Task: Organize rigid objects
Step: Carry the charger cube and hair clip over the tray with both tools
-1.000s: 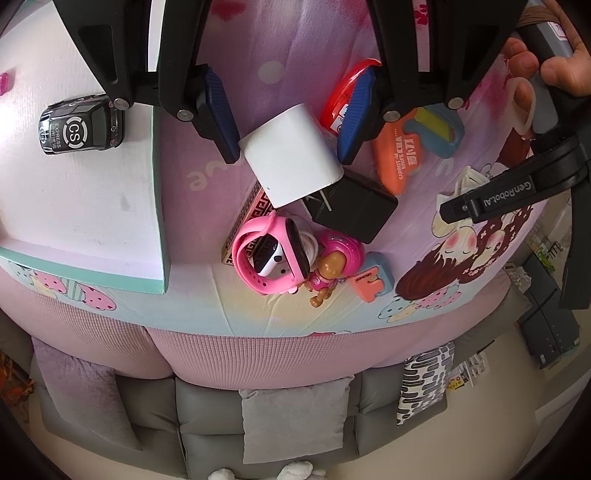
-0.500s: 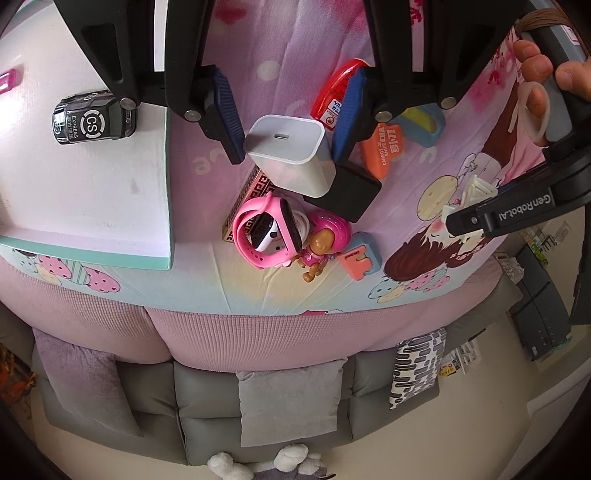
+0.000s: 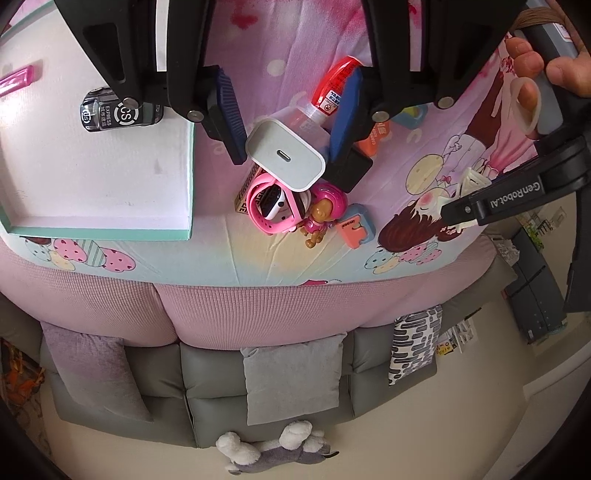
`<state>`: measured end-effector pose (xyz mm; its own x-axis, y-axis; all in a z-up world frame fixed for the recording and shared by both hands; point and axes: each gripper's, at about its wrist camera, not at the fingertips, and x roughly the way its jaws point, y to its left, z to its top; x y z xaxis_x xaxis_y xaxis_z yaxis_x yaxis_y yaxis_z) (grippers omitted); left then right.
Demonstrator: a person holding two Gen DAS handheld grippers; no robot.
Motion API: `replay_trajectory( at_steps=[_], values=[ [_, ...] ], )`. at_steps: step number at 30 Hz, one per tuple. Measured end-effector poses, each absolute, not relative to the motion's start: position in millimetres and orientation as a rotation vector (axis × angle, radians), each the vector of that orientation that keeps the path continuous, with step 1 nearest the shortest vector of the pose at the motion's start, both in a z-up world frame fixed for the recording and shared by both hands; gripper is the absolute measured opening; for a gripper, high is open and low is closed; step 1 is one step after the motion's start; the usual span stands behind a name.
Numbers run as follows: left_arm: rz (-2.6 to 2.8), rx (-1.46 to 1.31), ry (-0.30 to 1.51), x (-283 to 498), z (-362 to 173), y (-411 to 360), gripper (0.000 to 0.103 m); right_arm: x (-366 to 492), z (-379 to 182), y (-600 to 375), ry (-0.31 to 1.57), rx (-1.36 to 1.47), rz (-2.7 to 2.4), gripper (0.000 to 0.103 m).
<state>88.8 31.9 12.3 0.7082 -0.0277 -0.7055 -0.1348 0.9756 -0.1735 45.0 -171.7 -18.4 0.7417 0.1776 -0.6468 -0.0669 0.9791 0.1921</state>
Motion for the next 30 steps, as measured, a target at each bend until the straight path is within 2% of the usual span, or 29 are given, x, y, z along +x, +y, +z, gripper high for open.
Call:
replay_trajectory(
  at_steps=[12,30],
  values=[
    [0.009,-0.165,0.752,81,32,2,0.053,36,-10,-203,0.695,0.211,0.075,0.049],
    [-0.233,0.017,0.747,70,29,-126,0.053,2,-13,-328,0.678,0.294,-0.247,0.049]
  ],
)
